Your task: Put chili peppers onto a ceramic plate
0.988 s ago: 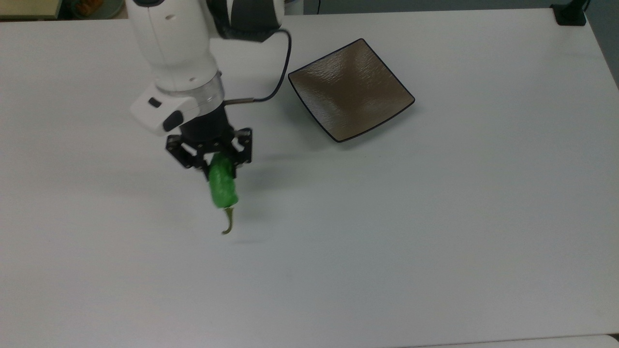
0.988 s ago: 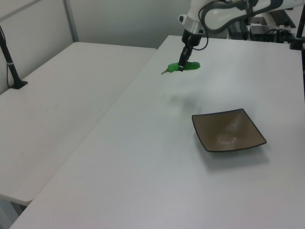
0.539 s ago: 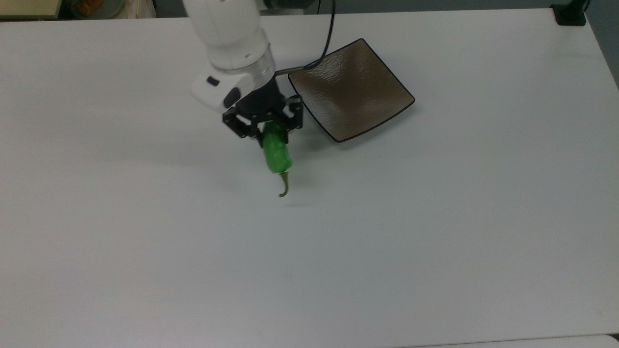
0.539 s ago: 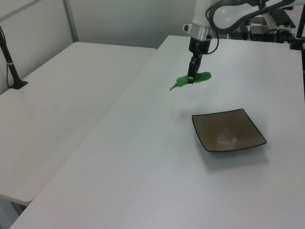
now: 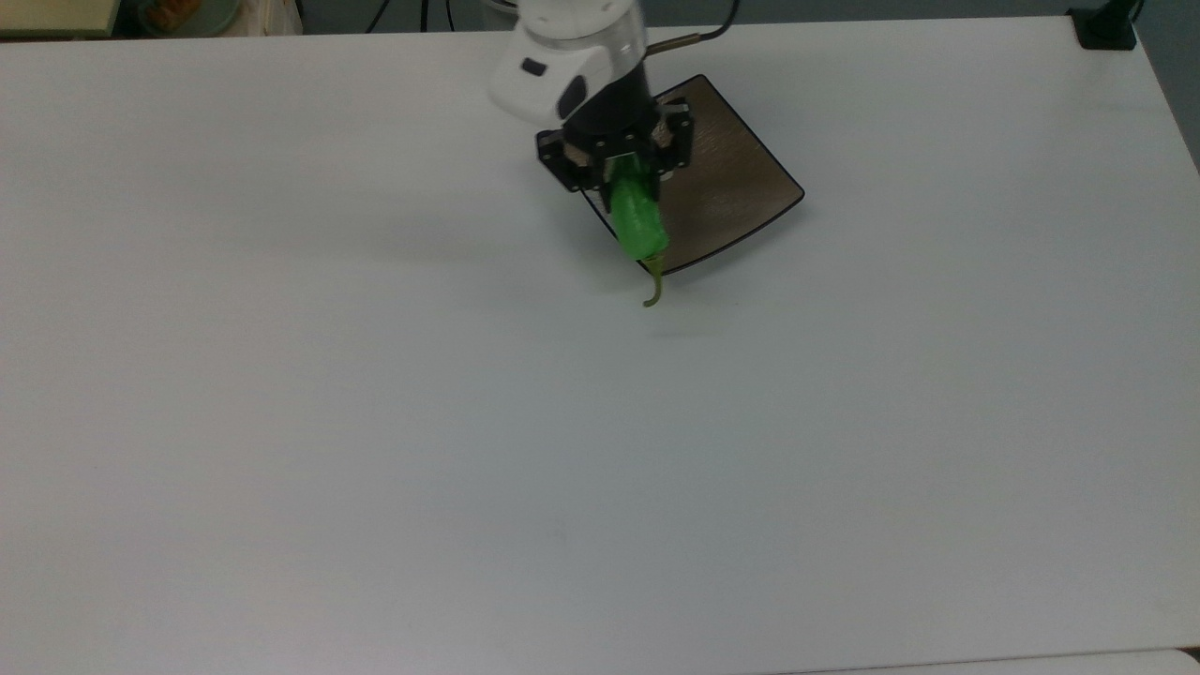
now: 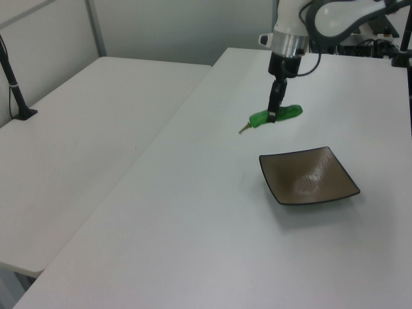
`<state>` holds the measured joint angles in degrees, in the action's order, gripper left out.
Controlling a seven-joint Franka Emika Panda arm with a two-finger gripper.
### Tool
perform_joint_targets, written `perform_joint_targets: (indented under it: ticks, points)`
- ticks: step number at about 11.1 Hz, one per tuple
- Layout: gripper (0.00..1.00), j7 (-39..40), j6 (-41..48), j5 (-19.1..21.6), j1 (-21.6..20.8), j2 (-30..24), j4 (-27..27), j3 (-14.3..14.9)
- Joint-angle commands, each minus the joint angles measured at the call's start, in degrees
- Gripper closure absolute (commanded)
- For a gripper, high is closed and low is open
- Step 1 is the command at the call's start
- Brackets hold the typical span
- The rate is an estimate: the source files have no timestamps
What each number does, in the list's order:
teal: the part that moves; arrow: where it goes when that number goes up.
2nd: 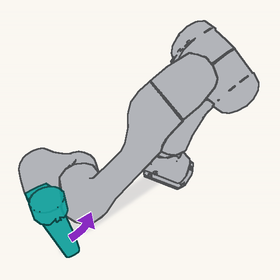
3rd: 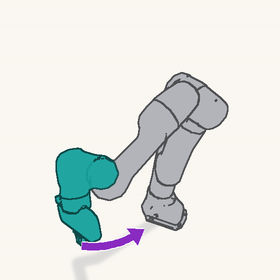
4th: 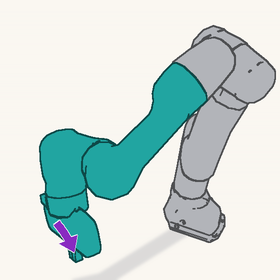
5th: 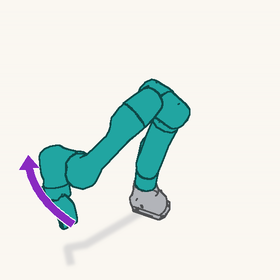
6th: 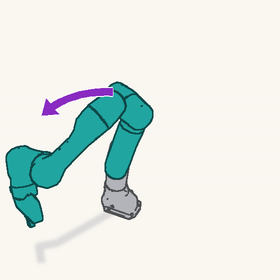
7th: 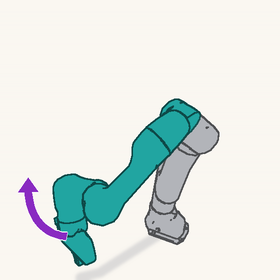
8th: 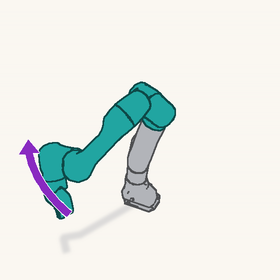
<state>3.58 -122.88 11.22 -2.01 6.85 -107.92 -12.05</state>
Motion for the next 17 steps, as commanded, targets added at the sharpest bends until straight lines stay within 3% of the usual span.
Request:
perform_joint_targets:
  ticks: [1,2,3,5,10,12,15,17]
  points:
    - [0.62,-3.5,0.2,1.3,-1.5,-2.0,-3.4,-2.1]
    - [0.47,-4.2,0.3,1.3,-1.5,-1.7,-3.7,-3.1]
    - [0.23,-4.4,0.4,0.8,-1.5,-1.5,-4.0,-3.4]
    - [0.00,-4.3,0.8,0.5,-1.5,-1.5,-4.1,-3.5]
    - [0.00,-3.8,2.0,0.1,-1.1,-2.0,-3.4,-3.4]
    - [0.00,-4.0,7.1,-3.9,-0.7,-3.2,-2.8,-3.4]
    - [0.00,-4.5,15.7,-14.0,0.0,-4.7,-1.8,-2.6]
    - [0.00,-4.5,18.8,-16.1,0.0,-6.7,-1.9,0.7]
